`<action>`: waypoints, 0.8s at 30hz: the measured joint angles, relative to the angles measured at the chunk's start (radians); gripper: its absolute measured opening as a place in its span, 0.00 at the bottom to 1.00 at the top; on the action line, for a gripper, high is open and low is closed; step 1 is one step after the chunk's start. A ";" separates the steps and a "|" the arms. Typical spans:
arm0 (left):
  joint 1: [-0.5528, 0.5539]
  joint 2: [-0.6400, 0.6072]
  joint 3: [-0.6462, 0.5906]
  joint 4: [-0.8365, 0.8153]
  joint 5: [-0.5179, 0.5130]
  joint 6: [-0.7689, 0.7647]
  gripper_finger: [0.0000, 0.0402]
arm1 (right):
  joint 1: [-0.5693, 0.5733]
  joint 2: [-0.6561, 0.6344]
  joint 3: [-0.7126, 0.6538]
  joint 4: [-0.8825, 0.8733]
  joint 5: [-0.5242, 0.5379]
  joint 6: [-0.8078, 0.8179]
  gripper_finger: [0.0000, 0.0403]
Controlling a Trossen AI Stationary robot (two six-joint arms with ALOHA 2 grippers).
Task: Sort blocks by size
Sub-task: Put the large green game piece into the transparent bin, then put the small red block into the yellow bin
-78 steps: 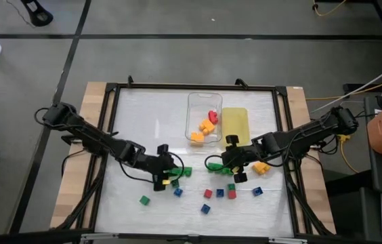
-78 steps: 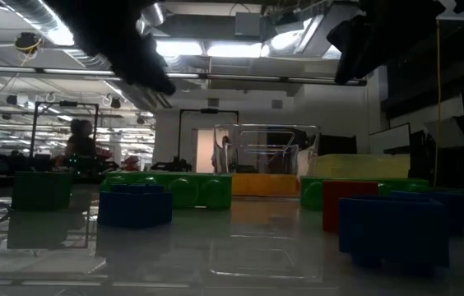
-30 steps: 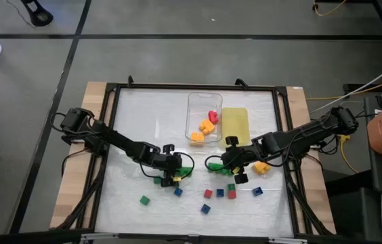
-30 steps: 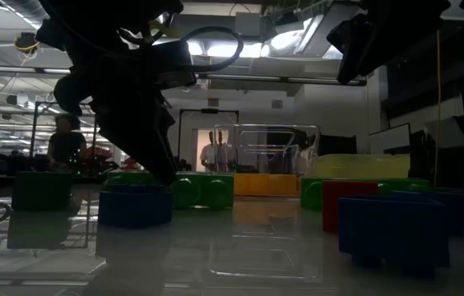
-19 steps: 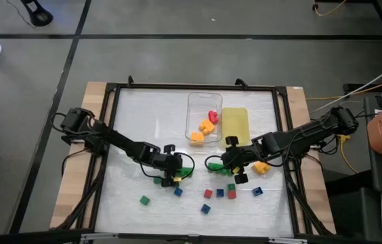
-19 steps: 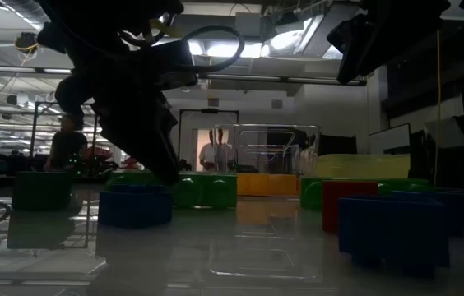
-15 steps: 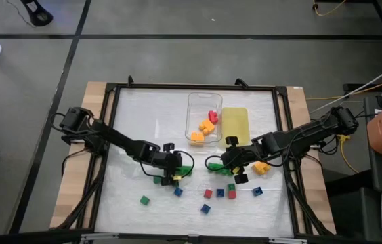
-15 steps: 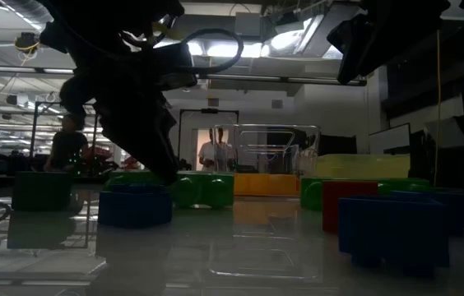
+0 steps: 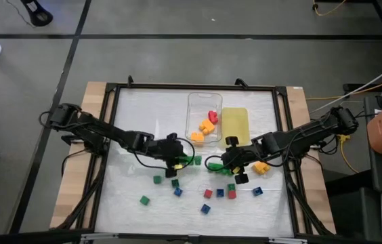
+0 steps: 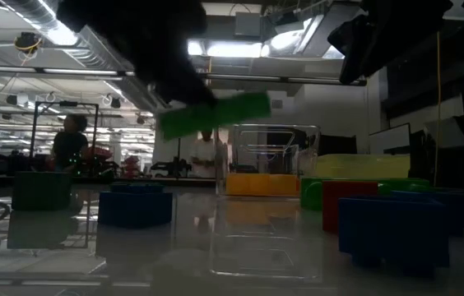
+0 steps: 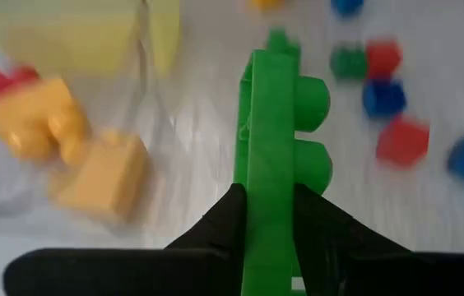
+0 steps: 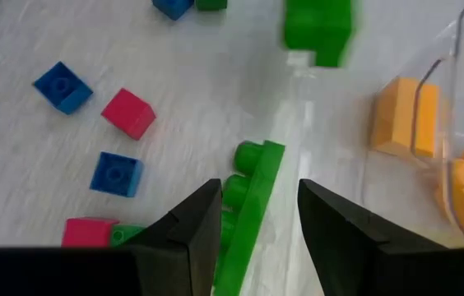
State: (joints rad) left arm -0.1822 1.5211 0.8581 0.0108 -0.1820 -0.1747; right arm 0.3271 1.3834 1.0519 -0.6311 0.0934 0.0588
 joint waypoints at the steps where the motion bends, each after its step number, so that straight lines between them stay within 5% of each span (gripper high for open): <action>1: 0.010 -0.012 0.000 0.025 0.000 0.010 0.17 | 0.000 0.000 0.000 0.000 -0.015 0.000 0.41; 11: 0.150 -0.041 0.001 0.311 -0.001 0.172 0.18 | 0.000 0.000 0.000 0.001 -0.090 0.001 0.41; 24: 0.299 0.002 0.002 0.354 -0.001 0.199 0.36 | 0.000 0.000 0.000 0.002 -0.094 0.013 0.41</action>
State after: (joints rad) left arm 0.1167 1.5235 0.8597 0.3644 -0.1833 0.0246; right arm 0.3275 1.3834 1.0519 -0.6292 -0.0008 0.0717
